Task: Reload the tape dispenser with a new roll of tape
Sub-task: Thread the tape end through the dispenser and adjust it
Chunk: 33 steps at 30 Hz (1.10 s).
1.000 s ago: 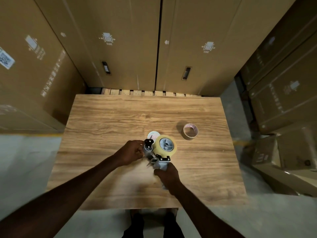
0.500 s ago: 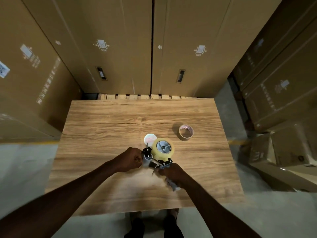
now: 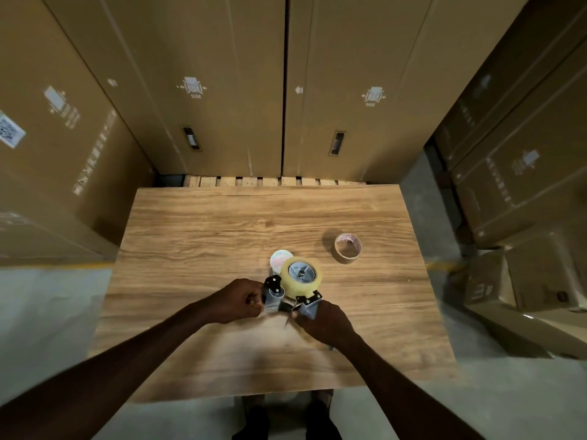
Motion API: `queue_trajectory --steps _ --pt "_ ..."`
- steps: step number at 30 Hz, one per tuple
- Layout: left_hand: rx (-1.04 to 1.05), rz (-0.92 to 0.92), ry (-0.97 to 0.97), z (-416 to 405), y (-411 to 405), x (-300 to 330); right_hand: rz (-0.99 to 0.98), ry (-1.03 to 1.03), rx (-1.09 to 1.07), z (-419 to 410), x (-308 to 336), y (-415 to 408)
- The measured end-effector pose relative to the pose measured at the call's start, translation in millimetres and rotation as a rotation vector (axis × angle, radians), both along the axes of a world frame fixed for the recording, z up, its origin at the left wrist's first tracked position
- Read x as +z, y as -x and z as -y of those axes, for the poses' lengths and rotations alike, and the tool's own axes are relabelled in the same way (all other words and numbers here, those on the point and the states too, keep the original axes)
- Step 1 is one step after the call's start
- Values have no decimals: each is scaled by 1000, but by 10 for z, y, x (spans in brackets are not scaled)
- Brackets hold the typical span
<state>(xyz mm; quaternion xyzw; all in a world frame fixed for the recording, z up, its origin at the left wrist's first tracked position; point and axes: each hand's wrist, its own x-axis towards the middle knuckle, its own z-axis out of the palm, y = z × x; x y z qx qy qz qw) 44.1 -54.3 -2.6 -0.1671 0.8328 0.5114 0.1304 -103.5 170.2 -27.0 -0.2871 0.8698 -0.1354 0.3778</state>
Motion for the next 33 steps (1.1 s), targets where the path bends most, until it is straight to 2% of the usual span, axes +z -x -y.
queue_trajectory --steps 9,13,16,23,28,33 --pt "-68 35 -110 10 51 87 13 -8 3 -126 78 59" --pt "-139 44 -73 -24 81 80 -11 -3 -72 -173 92 41" --pt "-156 42 -87 -8 57 53 -7 -12 -49 -162 99 42" --pt "-122 42 -133 58 3 31 7 -21 -66 -143 87 30" --pt "-109 50 116 124 -74 26 102 -23 -83 -119 64 35" --pt "-204 -2 489 69 -196 67 304 0 -284 -131 18 59"
